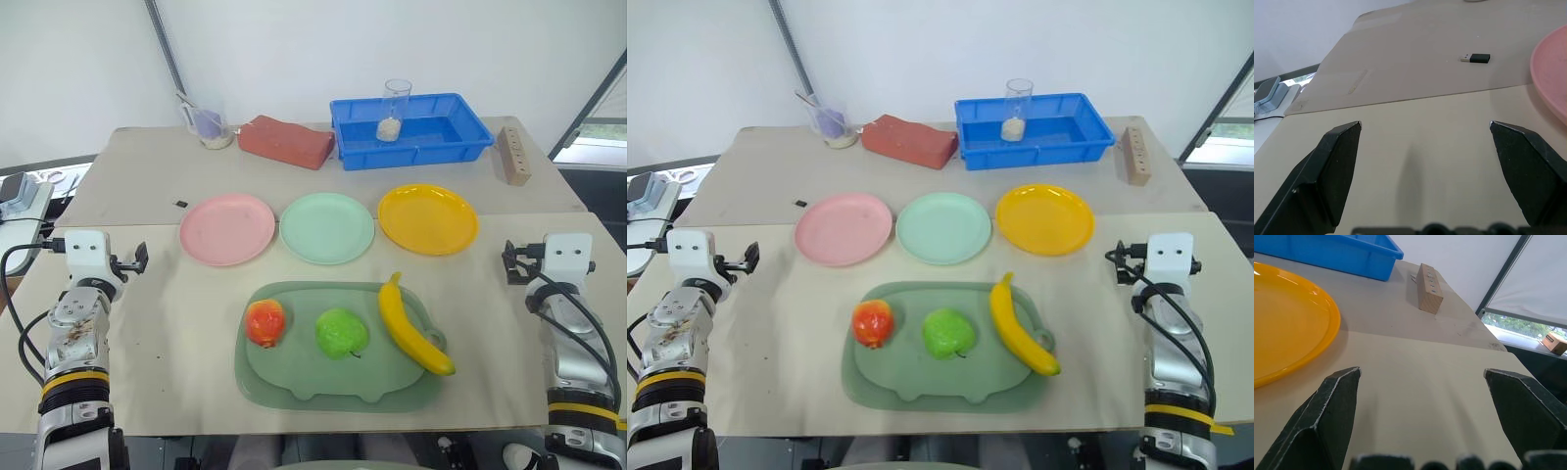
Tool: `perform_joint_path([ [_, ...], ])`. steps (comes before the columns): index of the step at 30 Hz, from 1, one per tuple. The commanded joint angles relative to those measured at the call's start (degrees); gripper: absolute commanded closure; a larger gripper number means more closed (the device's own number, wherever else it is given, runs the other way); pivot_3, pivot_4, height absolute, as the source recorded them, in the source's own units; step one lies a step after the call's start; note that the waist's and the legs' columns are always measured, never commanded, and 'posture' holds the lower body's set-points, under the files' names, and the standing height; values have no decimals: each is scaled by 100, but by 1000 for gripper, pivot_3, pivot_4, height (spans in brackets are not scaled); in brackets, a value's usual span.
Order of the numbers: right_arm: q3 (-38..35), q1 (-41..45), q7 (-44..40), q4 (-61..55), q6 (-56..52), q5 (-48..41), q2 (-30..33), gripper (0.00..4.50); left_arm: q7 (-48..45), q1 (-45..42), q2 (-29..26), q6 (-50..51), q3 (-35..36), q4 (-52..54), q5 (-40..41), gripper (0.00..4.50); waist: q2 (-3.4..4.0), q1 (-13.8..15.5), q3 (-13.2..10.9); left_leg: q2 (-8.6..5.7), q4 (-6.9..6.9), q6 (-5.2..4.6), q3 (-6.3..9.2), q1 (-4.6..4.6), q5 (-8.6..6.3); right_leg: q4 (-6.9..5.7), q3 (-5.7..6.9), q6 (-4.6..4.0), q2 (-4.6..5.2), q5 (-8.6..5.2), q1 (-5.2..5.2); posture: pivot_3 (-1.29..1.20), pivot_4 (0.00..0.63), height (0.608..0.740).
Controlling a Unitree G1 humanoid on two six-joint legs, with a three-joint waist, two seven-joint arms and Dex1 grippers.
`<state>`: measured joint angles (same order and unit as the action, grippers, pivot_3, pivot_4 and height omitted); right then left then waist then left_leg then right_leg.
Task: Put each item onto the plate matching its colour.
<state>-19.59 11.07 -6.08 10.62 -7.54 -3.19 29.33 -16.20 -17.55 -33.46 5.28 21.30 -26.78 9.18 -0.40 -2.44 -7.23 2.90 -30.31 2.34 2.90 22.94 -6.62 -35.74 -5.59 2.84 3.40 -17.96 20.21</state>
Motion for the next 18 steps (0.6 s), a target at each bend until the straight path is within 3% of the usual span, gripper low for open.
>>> perform_joint_path([
  [1,-190,110,39,-161,11,-53,122,39,-56,-40,-143,-98,104,201,71,0,0,0,0,0,0,0,0,0,0,0,0,0,0,0,0,0,150,740],
  [6,-257,92,-114,-156,18,-111,263,39,-838,-70,-183,-8,95,582,513,0,0,10,0,0,0,0,-1,2,0,0,0,0,0,0,1,0,150,740],
  [10,-136,290,-795,-216,-47,-372,519,39,-1948,-42,-462,528,-64,1390,1098,0,-3,-5,-3,0,3,0,-2,3,0,1,0,-2,1,0,3,0,150,740],
  [18,342,943,-3310,-1216,-1014,-1880,1224,39,-4522,168,-1589,1506,-959,3126,1977,0,18,-56,-9,0,15,-1,-2,0,0,5,-3,-15,1,-7,5,0,150,740],
])
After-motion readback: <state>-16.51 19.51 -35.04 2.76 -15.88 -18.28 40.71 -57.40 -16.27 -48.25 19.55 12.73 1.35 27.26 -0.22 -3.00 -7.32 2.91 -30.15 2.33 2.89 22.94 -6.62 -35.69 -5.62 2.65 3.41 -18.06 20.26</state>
